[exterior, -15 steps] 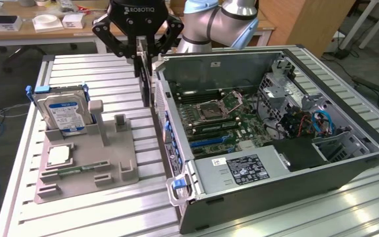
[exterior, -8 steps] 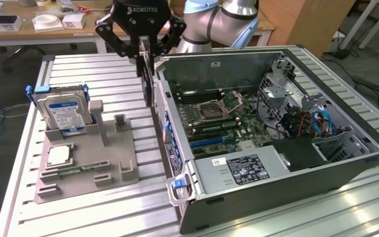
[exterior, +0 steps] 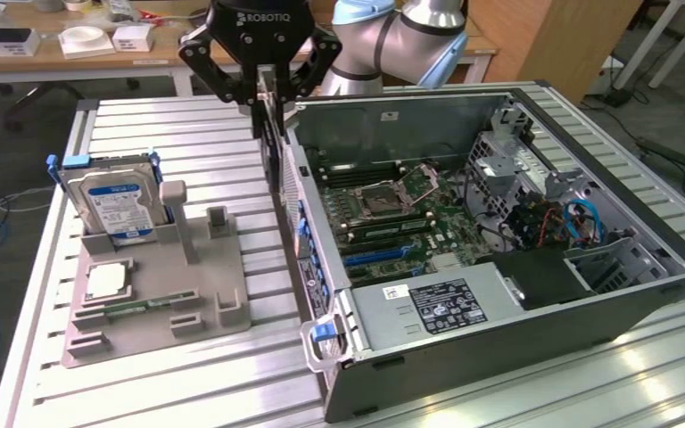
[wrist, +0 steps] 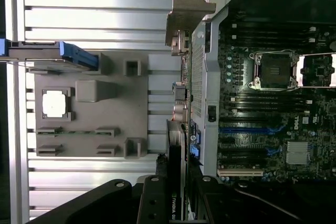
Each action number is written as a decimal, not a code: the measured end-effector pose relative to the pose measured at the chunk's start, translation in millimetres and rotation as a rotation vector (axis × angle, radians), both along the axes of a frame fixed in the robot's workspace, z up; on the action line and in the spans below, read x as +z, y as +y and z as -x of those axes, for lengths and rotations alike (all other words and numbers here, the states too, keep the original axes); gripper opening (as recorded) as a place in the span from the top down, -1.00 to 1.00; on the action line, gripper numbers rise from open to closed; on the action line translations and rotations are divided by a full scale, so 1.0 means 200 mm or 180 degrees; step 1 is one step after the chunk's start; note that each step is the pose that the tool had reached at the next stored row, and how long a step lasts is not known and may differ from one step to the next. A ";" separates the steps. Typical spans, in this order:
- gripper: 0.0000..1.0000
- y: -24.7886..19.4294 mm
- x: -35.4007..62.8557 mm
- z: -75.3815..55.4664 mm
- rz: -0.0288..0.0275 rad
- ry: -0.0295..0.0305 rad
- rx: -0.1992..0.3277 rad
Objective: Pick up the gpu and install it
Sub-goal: 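Pick up the gpu and move the gpu toward the slot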
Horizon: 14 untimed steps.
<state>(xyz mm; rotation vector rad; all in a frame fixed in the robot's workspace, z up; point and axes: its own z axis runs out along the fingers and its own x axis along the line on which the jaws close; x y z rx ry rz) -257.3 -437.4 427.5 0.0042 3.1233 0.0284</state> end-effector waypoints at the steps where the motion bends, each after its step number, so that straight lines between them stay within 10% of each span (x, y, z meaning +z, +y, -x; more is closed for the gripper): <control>1: 0.48 0.000 0.000 0.00 0.0000 0.0000 0.0000; 14: 0.48 0.000 0.000 -0.04 0.0000 0.0000 0.0001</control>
